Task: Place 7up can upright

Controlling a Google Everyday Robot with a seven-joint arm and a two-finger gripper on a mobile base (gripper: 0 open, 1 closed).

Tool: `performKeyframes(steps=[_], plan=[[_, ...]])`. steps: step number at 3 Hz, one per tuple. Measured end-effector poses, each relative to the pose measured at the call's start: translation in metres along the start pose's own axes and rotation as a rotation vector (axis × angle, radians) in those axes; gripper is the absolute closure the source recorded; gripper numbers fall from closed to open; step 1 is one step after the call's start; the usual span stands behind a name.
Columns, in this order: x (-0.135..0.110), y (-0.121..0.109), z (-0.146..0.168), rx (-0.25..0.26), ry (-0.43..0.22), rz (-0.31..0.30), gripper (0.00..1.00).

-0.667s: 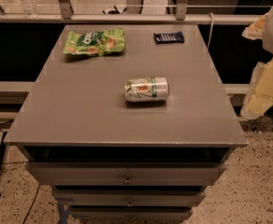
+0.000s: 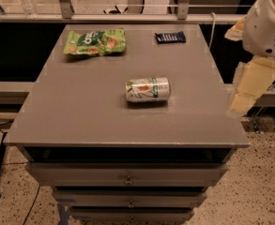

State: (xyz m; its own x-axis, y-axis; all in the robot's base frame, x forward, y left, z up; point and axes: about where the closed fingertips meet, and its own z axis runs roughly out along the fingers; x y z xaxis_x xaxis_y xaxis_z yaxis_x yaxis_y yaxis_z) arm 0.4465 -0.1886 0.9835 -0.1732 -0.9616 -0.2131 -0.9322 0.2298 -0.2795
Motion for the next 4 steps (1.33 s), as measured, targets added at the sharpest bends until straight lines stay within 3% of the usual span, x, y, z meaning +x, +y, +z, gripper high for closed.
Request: performKeyframes(steps=[2, 4], plan=[[-0.066, -0.014, 0.047, -0.078, -0.014, -0.086, 0.00], [-0.086, -0.025, 0.070, -0.112, -0.004, -0.060, 0.00]])
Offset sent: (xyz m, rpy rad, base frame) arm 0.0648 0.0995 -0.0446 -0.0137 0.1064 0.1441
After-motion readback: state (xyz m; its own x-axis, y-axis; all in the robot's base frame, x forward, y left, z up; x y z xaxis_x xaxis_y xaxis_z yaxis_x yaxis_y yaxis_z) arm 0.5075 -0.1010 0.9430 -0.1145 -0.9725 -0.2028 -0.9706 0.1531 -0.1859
